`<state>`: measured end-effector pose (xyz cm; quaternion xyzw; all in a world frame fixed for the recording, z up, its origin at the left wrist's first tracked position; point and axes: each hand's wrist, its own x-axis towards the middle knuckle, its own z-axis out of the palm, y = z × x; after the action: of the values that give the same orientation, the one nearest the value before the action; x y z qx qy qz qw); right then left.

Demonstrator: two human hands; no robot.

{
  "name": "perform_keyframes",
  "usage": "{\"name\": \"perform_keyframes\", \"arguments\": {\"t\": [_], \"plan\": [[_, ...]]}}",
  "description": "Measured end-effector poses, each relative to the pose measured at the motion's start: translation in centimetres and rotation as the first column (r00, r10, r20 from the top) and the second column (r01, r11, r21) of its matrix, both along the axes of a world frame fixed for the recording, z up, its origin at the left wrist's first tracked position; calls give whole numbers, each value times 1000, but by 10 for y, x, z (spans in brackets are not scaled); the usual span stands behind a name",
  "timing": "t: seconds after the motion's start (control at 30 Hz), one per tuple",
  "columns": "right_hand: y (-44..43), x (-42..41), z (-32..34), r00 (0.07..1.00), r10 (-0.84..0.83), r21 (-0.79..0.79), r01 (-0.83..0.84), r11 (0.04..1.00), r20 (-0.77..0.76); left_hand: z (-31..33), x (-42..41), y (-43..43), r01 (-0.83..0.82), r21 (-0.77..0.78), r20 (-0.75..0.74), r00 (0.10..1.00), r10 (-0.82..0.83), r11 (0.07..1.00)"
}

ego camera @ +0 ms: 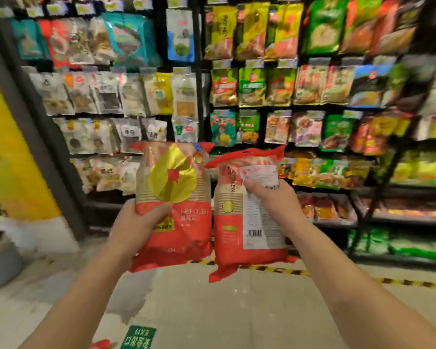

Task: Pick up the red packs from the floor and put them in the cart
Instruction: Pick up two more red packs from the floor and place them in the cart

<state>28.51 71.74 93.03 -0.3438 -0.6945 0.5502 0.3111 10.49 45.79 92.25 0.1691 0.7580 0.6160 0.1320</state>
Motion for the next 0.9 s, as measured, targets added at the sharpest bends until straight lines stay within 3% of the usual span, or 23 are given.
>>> {"name": "perform_keyframes", "arguments": {"t": [0.2,0.4,0.63,0.9], "plan": [[38,138,11,938,-344,51,345,937,-34,10,60,112,356,26,17,934,-357,934],[42,264,-6,797,-604,-25,603,797,-24,-2,147,201,622,-33,15,783,-621,783],[48,403,-60,535,-845,-112,840,531,7,-33,282,291,810,-112,4,579,-815,575],[71,581,-148,312,-944,-233,931,281,108,-108,465,398,906,-282,-4,328,-945,315]]}}
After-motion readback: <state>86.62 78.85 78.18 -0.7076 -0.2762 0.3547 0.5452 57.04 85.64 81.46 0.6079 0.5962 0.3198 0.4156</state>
